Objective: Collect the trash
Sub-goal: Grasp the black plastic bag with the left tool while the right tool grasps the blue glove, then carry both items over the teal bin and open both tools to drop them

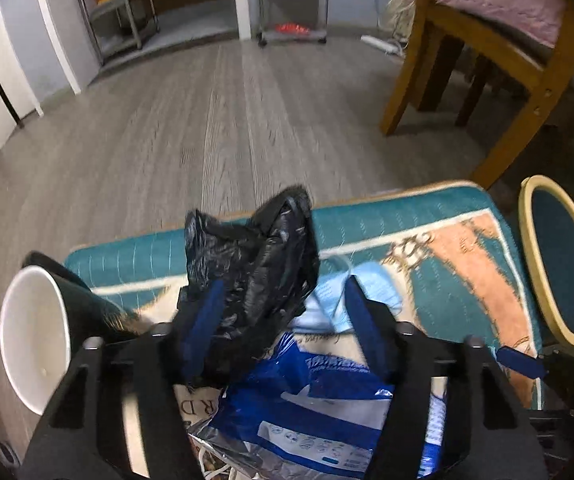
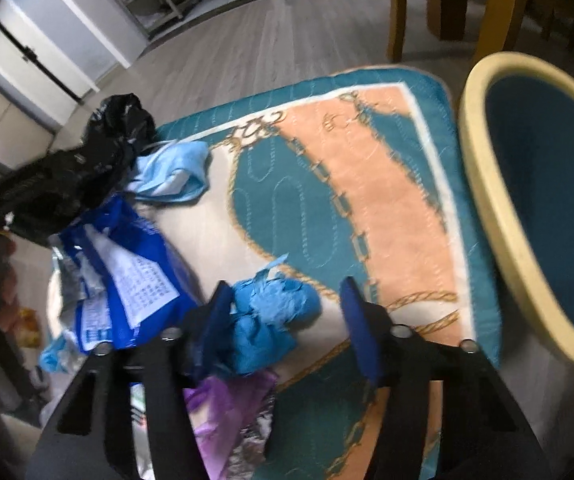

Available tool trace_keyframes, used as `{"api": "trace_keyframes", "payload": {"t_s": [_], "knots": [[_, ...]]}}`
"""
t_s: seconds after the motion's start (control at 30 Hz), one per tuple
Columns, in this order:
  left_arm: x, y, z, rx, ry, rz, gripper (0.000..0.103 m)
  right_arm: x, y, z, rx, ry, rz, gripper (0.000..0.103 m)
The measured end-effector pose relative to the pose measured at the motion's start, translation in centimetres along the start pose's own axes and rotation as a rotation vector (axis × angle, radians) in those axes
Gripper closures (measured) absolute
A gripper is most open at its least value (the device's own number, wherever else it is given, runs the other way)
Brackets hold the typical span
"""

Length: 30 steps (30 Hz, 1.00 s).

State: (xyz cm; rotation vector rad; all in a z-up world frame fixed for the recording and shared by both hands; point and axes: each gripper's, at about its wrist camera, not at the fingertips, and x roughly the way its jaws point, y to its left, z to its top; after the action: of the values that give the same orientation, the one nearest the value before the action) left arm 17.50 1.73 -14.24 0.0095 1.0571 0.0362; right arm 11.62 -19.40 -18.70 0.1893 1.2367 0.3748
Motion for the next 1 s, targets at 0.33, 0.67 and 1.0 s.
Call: {"api": "trace_keyframes", "payload": {"t_s": [0.33,0.67,1.0], "knots": [[-2.6,0.1,-0.3,0.030,-0.057,0.023,0.091,-3.7,0.8,0.0,0.029,-0.050,0.053,0.057],[-11.8,-0.9,0.7,0.038,-0.357,0.027,0.093,-10.9,-1.0,0.9,0.032,-0.259,-0.011,0.057],[-14.3,-6.7,1.6,0.111,-0.447,-0.133,0.093,-17.3,-6.4,2.8,0.099,-0.456,-0.085,0.057]]}}
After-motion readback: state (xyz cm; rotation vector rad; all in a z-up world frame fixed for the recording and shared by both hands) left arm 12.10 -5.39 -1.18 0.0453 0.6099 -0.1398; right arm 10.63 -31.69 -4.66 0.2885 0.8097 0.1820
